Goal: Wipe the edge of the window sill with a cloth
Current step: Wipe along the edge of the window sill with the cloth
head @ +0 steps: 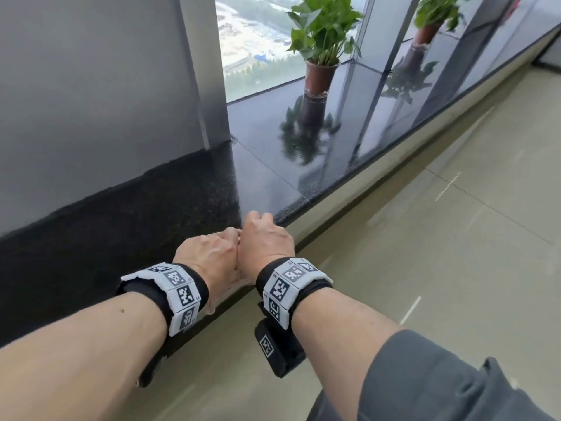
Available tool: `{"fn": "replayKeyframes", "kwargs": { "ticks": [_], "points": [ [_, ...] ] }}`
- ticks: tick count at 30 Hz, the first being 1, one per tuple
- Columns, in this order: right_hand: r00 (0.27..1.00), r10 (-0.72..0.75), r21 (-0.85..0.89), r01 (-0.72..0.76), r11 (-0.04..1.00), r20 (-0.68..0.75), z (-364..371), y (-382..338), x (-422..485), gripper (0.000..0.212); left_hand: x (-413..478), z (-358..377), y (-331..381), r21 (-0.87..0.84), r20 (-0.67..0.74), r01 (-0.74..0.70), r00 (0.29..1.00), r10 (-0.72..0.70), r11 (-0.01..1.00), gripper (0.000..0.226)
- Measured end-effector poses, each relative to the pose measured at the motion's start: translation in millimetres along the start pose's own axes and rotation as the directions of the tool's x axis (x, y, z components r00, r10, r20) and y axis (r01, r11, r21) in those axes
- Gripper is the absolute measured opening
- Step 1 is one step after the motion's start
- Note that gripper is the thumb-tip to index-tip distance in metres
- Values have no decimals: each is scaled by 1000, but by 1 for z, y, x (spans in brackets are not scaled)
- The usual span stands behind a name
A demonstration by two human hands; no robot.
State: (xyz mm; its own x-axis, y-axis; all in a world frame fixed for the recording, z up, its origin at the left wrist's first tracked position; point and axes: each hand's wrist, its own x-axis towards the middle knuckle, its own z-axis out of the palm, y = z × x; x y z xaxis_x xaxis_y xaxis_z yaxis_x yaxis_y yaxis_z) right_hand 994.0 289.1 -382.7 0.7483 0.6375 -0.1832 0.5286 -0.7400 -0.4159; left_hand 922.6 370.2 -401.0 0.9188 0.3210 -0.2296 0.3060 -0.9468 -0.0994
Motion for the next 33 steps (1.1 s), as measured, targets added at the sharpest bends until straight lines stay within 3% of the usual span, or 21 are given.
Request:
{"fn": "replayKeyframes", "kwargs": {
  "ticks": [3, 6, 11, 15, 19, 24, 29, 33],
  "points": [
    [987, 162, 9, -162, 987, 24, -20, 8, 37, 15, 41, -8, -7, -93, -97, 20, 995, -29, 995, 48],
    [954, 283, 170, -296, 940, 98, -40, 1, 67, 9, 77, -25, -19, -126, -128, 32, 991, -48, 991, 41],
    [910, 406, 493, -391, 777, 82, -77, 12, 121, 36, 144, -57, -13, -127, -167, -49, 986, 27, 991, 39],
    [853, 515, 573, -464, 676, 83, -96, 48, 150, 29, 186, -69, 16, -139, -194, -115, 977, 87, 984, 34],
    [841, 538, 615, -453, 646, 55, -114, 88, 175, 19, 228, -84, 48, -139, -209, -130, 973, 99, 982, 39],
    [828, 560, 588, -448, 673, -10, -154, 146, 214, 35, 280, -111, 98, -190, -239, -156, 965, 108, 969, 35],
    [863, 506, 550, -419, 722, -6, -170, 190, 256, 40, 336, -116, 130, -212, -149, -83, 987, 52, 974, 39],
    [870, 492, 581, -412, 702, 23, -168, 208, 287, 15, 371, -112, 138, -199, -161, -44, 987, 12, 979, 30]
  ]
}}
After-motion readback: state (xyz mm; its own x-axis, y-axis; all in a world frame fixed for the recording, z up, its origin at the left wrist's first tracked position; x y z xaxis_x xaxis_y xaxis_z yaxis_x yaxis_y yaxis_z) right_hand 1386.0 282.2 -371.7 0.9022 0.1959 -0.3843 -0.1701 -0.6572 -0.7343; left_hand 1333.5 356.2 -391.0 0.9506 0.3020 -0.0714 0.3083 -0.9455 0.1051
